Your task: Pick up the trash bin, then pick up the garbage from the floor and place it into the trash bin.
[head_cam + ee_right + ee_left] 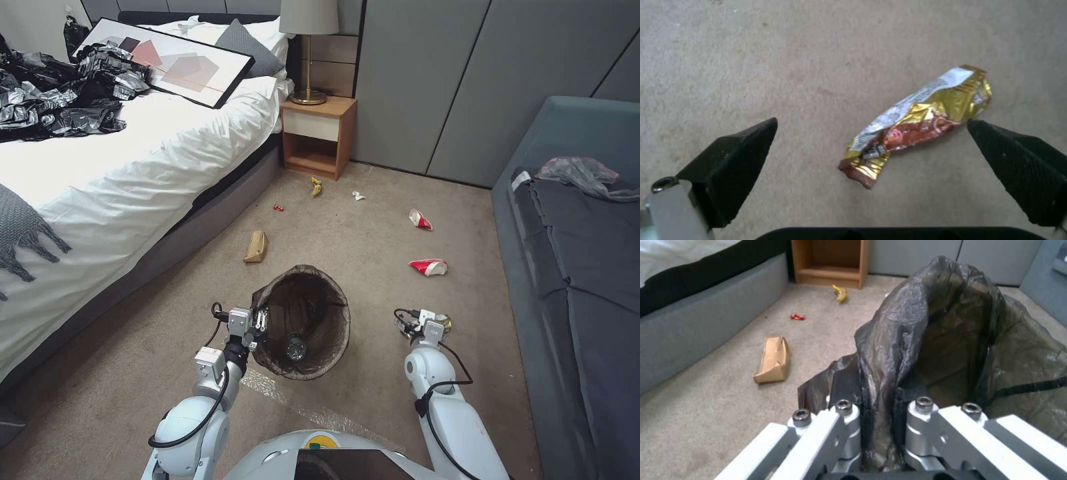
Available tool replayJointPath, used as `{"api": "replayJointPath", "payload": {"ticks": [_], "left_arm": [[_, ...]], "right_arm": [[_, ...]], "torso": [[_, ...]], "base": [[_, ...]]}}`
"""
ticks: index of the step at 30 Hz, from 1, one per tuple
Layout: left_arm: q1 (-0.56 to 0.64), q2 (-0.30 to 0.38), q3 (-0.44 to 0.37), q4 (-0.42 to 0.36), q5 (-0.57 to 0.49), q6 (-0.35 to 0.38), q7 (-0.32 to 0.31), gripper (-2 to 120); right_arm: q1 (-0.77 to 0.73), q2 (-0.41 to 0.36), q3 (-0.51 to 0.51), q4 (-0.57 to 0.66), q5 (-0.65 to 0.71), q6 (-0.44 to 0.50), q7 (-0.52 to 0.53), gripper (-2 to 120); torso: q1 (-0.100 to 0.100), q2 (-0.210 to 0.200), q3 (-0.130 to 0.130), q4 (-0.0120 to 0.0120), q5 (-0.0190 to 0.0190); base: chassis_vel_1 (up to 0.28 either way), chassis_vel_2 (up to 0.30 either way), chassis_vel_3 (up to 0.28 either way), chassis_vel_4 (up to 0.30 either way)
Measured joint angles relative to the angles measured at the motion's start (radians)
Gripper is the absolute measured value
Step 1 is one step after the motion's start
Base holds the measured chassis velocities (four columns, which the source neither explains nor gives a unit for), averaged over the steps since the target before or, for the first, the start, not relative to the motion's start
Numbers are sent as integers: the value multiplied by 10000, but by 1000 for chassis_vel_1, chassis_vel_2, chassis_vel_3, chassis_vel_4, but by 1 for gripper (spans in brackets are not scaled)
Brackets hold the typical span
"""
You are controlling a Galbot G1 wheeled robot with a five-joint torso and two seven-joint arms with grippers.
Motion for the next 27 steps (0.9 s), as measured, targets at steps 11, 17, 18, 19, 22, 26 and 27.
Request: {"api": "replayJointPath", "payload": {"ticks": [11, 17, 18, 19, 22, 26, 27], "left_arm": [[56, 13, -30, -5, 4, -12, 26, 7], [61, -26, 1, 111, 115, -10, 28, 7], [61, -29, -1, 116, 128, -7, 28, 7], [61, -29, -1, 116, 128, -7, 28, 7], [61, -24, -38, 117, 135, 20, 27, 7], [62, -23, -51, 128, 137, 23, 25, 7], [62, -23, -51, 144, 142, 26, 24, 7]], "right_arm": [[947, 47, 15, -1307, 491, 269, -5, 100], [1954, 58, 70, -2685, 555, 607, -137, 100], [2118, 57, 100, -2950, 551, 682, -155, 100], [2118, 57, 100, -2950, 551, 682, -155, 100], [2453, 27, 226, -3580, 454, 886, -174, 100], [2566, 7, 269, -3909, 373, 990, -180, 100], [2608, 1, 291, -4082, 333, 1050, -187, 100]], "torso": [[0, 0, 0, 0, -1], [0, 0, 1, 1, 0], [0, 0, 0, 2, -1], [0, 0, 0, 2, -1], [0, 0, 0, 2, 0], [0, 0, 0, 2, 0], [0, 0, 0, 2, 0]], "base": [[0, 0, 0, 0], [0, 0, 0, 0], [0, 0, 0, 0], [0, 0, 0, 0], [0, 0, 0, 0], [0, 0, 0, 0], [0, 0, 0, 0]]}}
